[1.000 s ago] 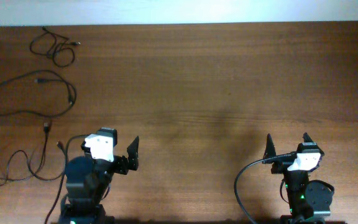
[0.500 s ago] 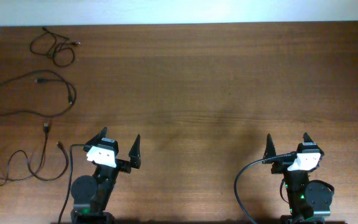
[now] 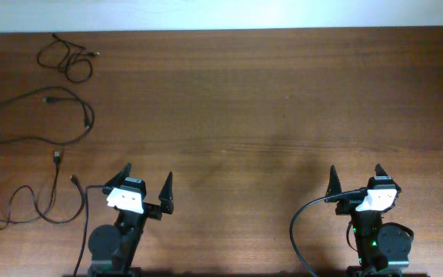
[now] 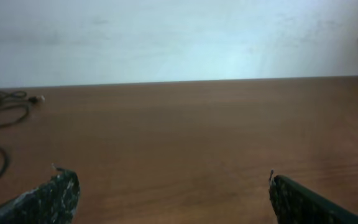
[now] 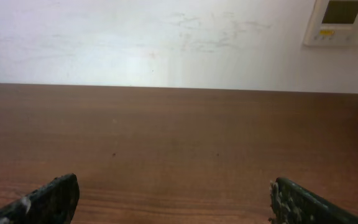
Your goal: Untangle cables
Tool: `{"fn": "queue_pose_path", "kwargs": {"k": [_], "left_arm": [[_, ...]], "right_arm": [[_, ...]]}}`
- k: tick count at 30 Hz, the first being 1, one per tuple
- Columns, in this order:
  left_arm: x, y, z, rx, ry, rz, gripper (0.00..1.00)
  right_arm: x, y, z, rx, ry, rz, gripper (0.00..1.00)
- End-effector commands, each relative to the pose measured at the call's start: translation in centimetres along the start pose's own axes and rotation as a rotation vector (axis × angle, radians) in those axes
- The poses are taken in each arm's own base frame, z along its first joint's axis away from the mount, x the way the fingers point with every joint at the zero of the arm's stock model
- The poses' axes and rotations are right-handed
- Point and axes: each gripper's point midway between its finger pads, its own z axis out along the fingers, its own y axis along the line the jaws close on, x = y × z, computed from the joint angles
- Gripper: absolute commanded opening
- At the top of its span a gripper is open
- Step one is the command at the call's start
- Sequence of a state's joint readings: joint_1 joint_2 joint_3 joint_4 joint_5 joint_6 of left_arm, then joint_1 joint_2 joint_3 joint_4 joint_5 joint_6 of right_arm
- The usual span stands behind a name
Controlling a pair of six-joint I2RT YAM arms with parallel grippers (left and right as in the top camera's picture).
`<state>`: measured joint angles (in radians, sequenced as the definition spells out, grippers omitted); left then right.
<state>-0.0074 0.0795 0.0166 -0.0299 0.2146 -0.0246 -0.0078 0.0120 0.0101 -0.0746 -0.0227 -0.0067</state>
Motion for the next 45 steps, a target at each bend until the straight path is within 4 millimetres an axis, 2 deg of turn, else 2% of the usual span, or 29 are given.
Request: {"fn": "queue_pose_path", "kwargs": {"k": [1,5,12,20,25,30,45], "left_arm": [[-0.6,0.5,-0.4,-0.034,-0.038,-0.007,0.99],[-0.3,1.6,-0.5,-0.1,-0.031,-0.057,0.99],[-0.2,3.9,-0.9,-0.252,-0.031,-0.041,0.99],[-0.1,3.7,-0.8,-0.244,-0.013,0.073,0.99],[-0.1,3.7,-0.8,-0.244,-0.013,0.071,0.99],[-0.1,4.0,-0.9,-0.262,-0.026,-0.021,0.99],[-0.1,3.6,-0.8,-0.235,-0.017,0.023,0.99]], "right_arm": [[0.2,-0.3,0.0,0.016,0.003,0.005,0.98],[0.2,-0.3,0.0,0.016,0.003,0.005,0.98],[0.2,-0.3,0.0,0.016,0.003,0.005,0.98],[0.2,-0.3,0.0,0.016,0.003,0.005,0.98],[0.2,-0.3,0.0,0.016,0.003,0.005,0.98],[0.2,-0.3,0.0,0.016,0.002,0.005,0.98],[0.2,-0.3,0.0,0.016,0.003,0.005,0.98]]}}
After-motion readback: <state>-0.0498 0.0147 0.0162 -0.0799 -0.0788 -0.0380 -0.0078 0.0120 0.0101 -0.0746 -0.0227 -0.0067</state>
